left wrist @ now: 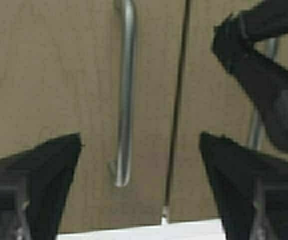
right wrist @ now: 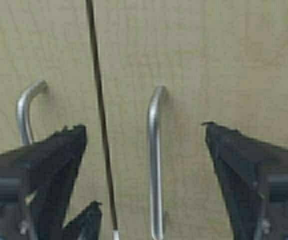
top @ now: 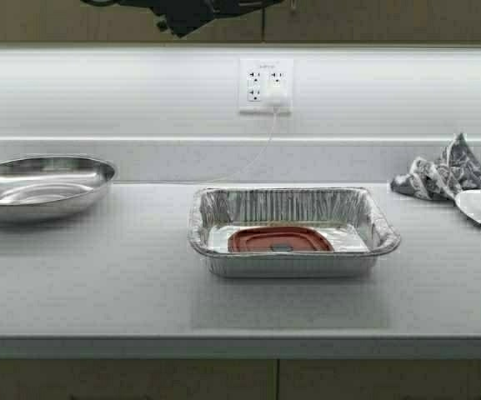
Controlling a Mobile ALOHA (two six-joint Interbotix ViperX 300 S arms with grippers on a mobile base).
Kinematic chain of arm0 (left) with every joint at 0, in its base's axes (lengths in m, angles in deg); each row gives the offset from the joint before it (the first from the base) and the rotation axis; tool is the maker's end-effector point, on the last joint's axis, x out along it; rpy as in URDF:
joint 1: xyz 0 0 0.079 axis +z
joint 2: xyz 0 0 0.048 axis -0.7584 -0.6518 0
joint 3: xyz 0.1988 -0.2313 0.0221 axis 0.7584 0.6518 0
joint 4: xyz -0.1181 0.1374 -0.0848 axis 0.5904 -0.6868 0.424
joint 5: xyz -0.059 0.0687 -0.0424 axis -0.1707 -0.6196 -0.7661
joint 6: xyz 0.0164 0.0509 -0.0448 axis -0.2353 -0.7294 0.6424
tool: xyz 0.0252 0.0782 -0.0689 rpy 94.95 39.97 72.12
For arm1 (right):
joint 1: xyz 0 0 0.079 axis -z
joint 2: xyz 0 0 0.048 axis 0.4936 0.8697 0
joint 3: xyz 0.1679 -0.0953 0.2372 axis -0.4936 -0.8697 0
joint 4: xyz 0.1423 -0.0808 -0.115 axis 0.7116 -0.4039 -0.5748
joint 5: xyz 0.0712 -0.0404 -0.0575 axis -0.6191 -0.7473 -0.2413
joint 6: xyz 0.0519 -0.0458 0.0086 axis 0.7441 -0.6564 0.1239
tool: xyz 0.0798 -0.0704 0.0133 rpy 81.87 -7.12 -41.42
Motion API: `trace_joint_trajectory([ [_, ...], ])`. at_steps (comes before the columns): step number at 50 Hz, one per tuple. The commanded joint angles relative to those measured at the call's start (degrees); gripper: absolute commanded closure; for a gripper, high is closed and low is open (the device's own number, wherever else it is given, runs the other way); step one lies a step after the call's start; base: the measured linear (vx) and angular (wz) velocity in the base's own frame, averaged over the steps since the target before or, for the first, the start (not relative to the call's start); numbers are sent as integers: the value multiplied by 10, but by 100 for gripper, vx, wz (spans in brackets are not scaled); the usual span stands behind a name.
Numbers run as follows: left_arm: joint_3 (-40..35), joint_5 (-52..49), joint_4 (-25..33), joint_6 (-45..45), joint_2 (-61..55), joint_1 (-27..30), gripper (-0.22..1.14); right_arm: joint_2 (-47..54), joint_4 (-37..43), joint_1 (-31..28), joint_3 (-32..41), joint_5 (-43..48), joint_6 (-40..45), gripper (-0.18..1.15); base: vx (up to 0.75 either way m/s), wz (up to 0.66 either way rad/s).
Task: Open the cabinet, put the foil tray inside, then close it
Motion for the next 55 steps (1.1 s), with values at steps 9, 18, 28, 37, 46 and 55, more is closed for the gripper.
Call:
trace_joint_trajectory([
  [9, -41, 4, 8, 4, -25, 25, -9, 22, 6, 21, 47, 7, -1, -3, 0, 0],
  [18, -67, 2, 7, 3, -40, 28, -8, 43, 6, 23, 65, 4, -1, 5, 0, 0],
  [28, -93, -32, 7, 1, -47, 29, 22, 63, 17, 23, 72, 4, -2, 68, -1, -1],
  [37, -79, -87, 7, 3, -26, 28, 107, 39, 18, 11, 48, 0, -1, 96, -3, 1],
  [46, -33, -91, 2, 0, 17, 28, 82, -12, 18, 4, 11, -22, -2, 88, -2, 2],
  [55, 58, -125, -3, -3, 104, 28, 89, -98, 18, 4, -68, -77, -11, 89, 0, 0],
])
